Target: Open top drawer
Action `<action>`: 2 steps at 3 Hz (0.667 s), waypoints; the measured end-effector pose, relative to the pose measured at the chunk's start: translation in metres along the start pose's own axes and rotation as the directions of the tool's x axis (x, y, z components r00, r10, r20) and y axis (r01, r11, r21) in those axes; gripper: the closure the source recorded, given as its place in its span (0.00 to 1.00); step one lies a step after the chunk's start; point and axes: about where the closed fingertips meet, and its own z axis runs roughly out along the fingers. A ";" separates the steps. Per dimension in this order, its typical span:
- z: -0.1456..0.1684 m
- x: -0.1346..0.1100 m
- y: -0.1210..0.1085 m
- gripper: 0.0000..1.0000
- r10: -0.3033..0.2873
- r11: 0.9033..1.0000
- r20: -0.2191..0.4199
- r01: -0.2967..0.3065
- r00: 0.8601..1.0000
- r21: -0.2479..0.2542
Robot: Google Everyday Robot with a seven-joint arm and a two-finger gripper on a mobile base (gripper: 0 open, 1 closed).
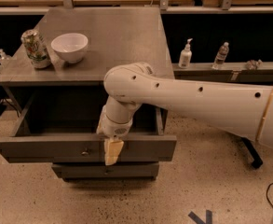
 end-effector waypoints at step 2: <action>0.017 0.004 0.004 0.30 0.015 0.999 0.000 -0.015 1.000 -0.042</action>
Offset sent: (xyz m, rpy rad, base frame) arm -0.0566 -0.0162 -0.0078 0.0227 0.1062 0.0086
